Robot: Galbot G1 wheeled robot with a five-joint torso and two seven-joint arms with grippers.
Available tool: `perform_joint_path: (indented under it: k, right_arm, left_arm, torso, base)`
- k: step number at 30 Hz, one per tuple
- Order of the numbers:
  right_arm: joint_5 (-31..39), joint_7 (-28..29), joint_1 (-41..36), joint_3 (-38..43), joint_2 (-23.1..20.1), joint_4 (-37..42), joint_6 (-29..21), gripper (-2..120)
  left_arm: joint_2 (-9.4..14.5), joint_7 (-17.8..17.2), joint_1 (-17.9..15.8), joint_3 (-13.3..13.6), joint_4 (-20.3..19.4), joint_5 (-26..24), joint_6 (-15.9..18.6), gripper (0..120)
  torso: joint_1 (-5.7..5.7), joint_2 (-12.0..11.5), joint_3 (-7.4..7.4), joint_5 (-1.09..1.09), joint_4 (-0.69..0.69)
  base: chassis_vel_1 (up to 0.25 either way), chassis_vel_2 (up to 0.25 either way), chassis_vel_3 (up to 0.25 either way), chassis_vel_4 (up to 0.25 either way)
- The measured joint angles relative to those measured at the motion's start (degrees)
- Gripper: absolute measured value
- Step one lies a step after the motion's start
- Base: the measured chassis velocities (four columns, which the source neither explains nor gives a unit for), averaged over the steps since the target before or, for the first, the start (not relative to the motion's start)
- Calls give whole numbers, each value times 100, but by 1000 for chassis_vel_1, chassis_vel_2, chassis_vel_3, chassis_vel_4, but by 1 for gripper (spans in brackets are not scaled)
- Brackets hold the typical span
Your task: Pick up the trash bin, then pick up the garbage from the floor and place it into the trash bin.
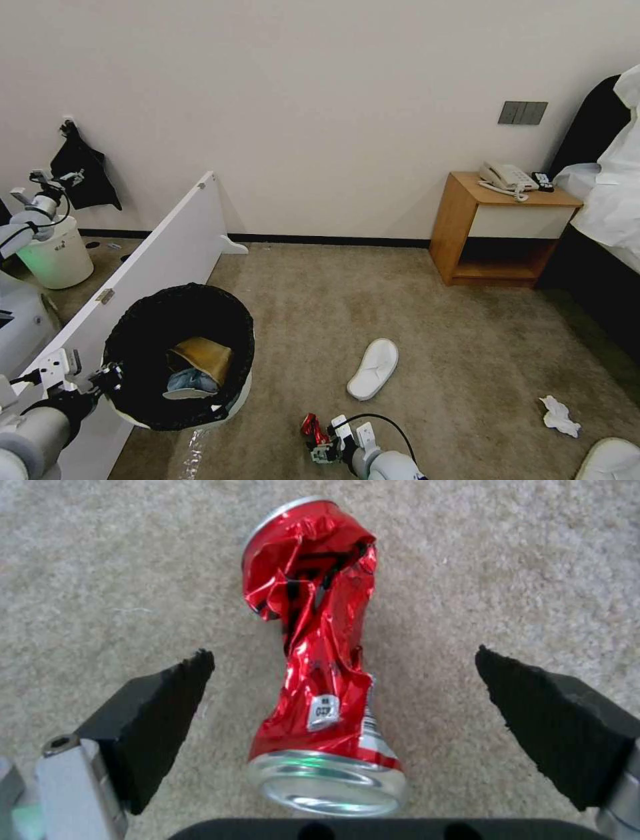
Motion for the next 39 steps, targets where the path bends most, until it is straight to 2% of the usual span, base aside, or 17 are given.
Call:
perform_joint_path:
  k: [7,8,10,12,13,14,15,17,20,30,39]
  right_arm:
    - [-51,-56,18,1,43,-161,21,96]
    - [-98,-74,21,14,66,-226,42,88]
    - [-126,-86,24,32,84,-278,59,83]
    - [-137,-104,23,46,94,-314,74,72]
    - [-137,-104,23,46,94,-314,74,72]
    - [-137,-109,14,43,94,-314,80,65]
    - [-137,-109,14,43,94,-314,80,65]
    - [-137,-112,3,24,97,-325,83,55]
    - [-131,-114,-5,-5,99,-329,88,49]
    - [-56,-118,-10,-117,64,-315,122,49]
    - [-43,-129,-36,-31,-110,217,312,49]
  left_arm:
    - [-2,1,-8,23,-1,0,0,1]
    - [2,1,-9,23,-4,0,0,1]
    - [3,1,-9,25,-6,0,0,1]
    - [0,1,-7,31,-11,1,0,1]
    - [0,1,-7,31,-11,1,0,1]
    - [-1,1,-6,33,-11,2,0,1]
    - [-1,1,-6,33,-11,2,0,1]
    - [-1,1,-5,34,-11,4,0,1]
    - [-1,1,-3,36,-11,4,0,1]
    - [41,6,2,-4,2,-41,0,1]
    - [56,16,8,101,28,-88,0,1]
  torso:
    - [0,0,0,0,0]
    - [0,0,0,1,0]
    - [0,0,0,1,0]
    - [0,0,-1,1,0]
    - [0,0,-1,1,0]
    - [0,0,-1,1,0]
    - [0,0,-1,1,0]
    - [0,0,-1,0,0]
    - [0,0,-1,0,-1]
    - [0,0,-1,0,-1]
    - [0,0,0,2,1]
  base:
    - [0,0,0,0]
    - [0,0,0,0]
    - [0,0,0,0]
    - [0,0,0,0]
    - [0,0,0,0]
    - [0,0,0,0]
    - [0,0,0,0]
    - [0,0,0,0]
    - [0,0,0,0]
    - [0,0,0,0]
    - [0,0,0,0]
